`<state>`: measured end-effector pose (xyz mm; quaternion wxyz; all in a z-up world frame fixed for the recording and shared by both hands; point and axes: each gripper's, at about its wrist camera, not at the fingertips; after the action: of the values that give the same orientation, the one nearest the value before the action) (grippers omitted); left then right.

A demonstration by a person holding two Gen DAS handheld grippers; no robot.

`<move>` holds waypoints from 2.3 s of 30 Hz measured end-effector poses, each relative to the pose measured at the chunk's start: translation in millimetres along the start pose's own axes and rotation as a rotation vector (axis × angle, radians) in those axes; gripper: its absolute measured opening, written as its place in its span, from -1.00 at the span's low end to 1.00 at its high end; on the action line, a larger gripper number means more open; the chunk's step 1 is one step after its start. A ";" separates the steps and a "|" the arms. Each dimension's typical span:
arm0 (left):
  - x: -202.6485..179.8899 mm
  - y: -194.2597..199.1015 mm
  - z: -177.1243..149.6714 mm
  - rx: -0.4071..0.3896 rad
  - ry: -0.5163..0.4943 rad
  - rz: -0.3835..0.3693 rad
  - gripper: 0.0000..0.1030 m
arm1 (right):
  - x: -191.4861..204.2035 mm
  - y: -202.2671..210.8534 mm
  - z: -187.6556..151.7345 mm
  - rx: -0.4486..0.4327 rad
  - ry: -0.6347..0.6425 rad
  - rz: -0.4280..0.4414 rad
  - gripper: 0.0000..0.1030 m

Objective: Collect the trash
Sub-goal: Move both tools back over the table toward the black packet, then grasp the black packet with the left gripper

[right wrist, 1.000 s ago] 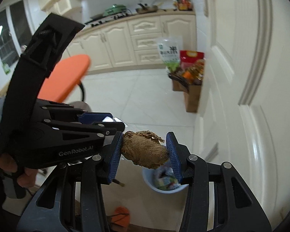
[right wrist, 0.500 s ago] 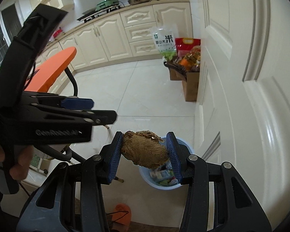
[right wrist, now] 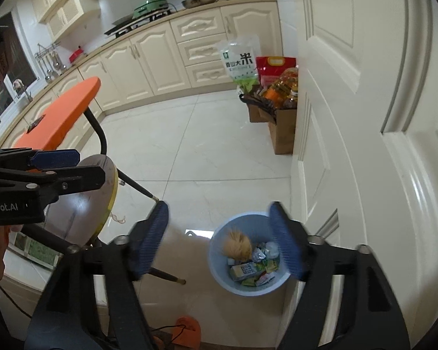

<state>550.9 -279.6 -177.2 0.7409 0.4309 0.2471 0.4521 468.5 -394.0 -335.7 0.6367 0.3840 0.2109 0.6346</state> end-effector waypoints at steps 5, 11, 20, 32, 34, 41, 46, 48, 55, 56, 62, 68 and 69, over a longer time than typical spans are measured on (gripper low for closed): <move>16.8 36.5 -14.7 -0.045 0.013 -0.017 0.18 | 25.6 29.2 4.0 -0.024 0.031 0.018 0.68; 44.6 97.3 -42.8 -0.141 0.027 -0.019 0.30 | 77.0 72.3 18.2 -0.091 0.093 0.054 0.89; 126.1 192.2 -104.2 -0.310 0.105 0.069 0.52 | 190.7 103.2 48.1 -0.159 0.229 0.137 1.00; 276.3 224.4 -133.3 -0.312 0.282 0.240 0.79 | 328.9 37.4 111.1 -0.137 0.350 0.292 1.00; 303.3 215.1 -123.2 -0.290 0.319 0.257 0.80 | 338.1 12.9 126.1 -0.109 0.332 0.326 1.00; 375.2 129.1 -79.5 -0.117 0.425 0.263 0.78 | 343.1 -74.5 148.1 0.000 0.305 0.328 1.00; 402.6 83.8 -53.8 -0.064 0.470 0.226 0.75 | 330.9 -116.6 156.2 0.048 0.291 0.340 1.00; 410.5 71.4 -44.6 -0.046 0.469 0.231 0.75 | 327.3 -125.8 158.7 0.057 0.292 0.341 1.00; 439.1 28.6 -0.8 0.008 0.470 0.264 0.75 | 332.5 -146.0 165.6 0.077 0.314 0.346 1.00; 433.5 26.7 3.2 -0.014 0.450 0.282 0.76 | 332.0 -146.8 165.6 0.076 0.314 0.346 1.00; 422.5 26.4 -1.7 -0.032 0.431 0.268 0.41 | 333.0 -148.5 167.8 0.082 0.308 0.355 1.00; 407.0 37.7 -26.6 -0.050 0.422 0.229 -0.63 | 325.6 -138.2 159.1 0.084 0.313 0.350 1.00; 405.7 39.2 -28.3 -0.041 0.423 0.213 -0.63 | 323.2 -134.9 156.3 0.084 0.309 0.351 1.00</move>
<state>701.9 99.0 -148.3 0.6294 0.3349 0.3407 0.6129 707.8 -101.5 -270.7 0.4599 0.3393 0.2622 0.7776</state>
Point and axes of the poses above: each gripper's, at about its wrist camera, not at the fingertips, and y roughly against the way its jaws point, x to its left, z to its top, and after that the axes turned 3 degrees about z, right-handed
